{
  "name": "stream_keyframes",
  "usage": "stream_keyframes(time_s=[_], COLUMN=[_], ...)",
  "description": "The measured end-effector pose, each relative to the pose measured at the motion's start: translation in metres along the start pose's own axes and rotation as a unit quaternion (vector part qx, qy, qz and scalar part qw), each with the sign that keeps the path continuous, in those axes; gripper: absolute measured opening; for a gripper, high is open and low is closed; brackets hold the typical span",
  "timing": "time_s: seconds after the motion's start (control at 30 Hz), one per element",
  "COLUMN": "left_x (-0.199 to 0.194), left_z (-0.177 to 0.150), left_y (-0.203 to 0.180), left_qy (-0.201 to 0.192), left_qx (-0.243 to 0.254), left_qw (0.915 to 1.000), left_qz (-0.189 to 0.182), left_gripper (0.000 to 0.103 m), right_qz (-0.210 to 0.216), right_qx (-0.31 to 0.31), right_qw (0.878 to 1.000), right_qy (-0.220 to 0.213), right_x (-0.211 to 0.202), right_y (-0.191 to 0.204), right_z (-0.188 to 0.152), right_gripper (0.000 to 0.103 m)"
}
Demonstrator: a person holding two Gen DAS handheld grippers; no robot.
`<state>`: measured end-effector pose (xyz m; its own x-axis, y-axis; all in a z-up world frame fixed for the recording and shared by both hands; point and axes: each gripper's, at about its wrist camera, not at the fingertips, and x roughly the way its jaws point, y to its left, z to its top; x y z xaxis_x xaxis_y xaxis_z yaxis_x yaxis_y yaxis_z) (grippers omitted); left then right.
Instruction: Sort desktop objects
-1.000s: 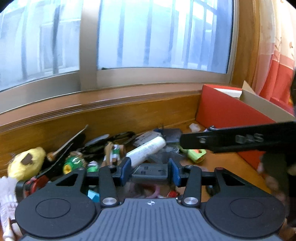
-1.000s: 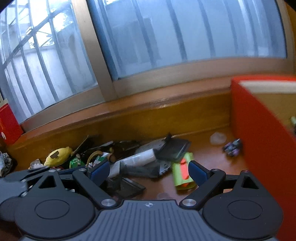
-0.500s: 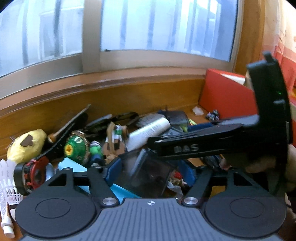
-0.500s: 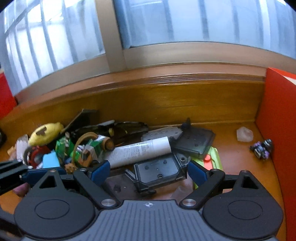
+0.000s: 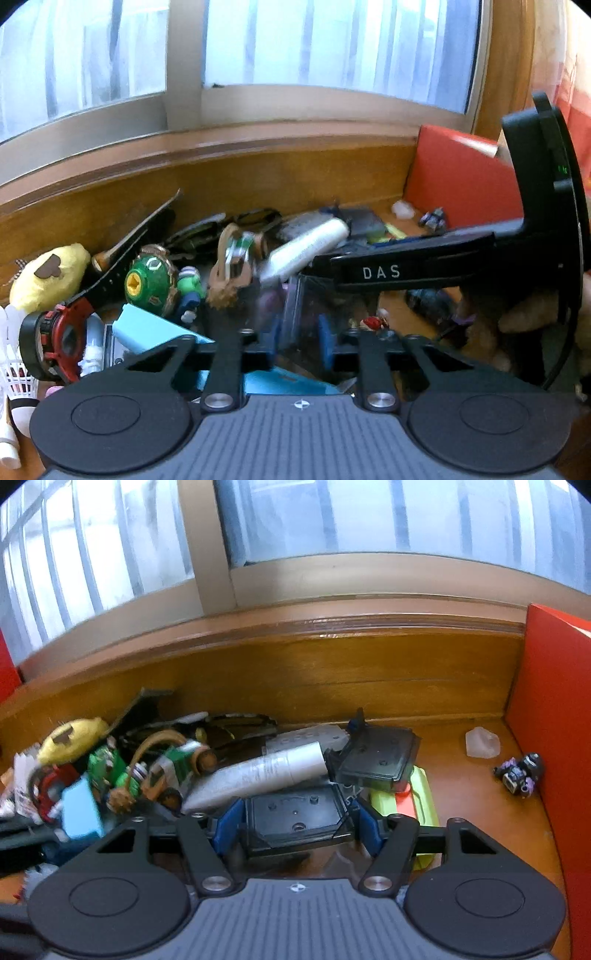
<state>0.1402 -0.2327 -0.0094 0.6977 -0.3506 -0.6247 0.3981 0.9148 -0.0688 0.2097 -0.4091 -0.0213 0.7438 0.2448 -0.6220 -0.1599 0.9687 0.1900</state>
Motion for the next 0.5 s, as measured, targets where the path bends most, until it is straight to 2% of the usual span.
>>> stream_keyframes(time_s=[0.1, 0.17, 0.3, 0.33, 0.43, 0.5], left_x=[0.000, 0.003, 0.011, 0.013, 0.019, 0.022], left_z=[0.002, 0.001, -0.002, -0.003, -0.006, -0.009], left_y=[-0.001, -0.003, -0.011, -0.013, -0.022, -0.030], left_qy=[0.002, 0.012, 0.023, 0.026, 0.029, 0.031], left_qx=[0.003, 0.009, 0.026, 0.028, 0.055, 0.088], left_qw=[1.0000, 0.9999, 0.9994, 0.9993, 0.9979, 0.9952], left_qz=[0.005, 0.008, 0.006, 0.006, 0.015, 0.028], left_gripper=[0.021, 0.027, 0.063, 0.066, 0.073, 0.071], right_qz=[0.009, 0.011, 0.016, 0.018, 0.020, 0.019], right_qx=[0.011, 0.016, 0.028, 0.033, 0.042, 0.047], right_qw=[1.000, 1.000, 0.999, 0.998, 0.997, 0.997], right_qy=[-0.014, -0.024, -0.042, -0.046, -0.054, -0.059], right_x=[-0.012, -0.021, -0.040, -0.045, -0.059, -0.067], right_y=[-0.003, -0.004, -0.006, -0.007, -0.010, -0.012], right_z=[0.001, 0.002, 0.003, 0.004, 0.006, 0.006], right_gripper=[0.066, 0.066, 0.066, 0.066, 0.066, 0.066])
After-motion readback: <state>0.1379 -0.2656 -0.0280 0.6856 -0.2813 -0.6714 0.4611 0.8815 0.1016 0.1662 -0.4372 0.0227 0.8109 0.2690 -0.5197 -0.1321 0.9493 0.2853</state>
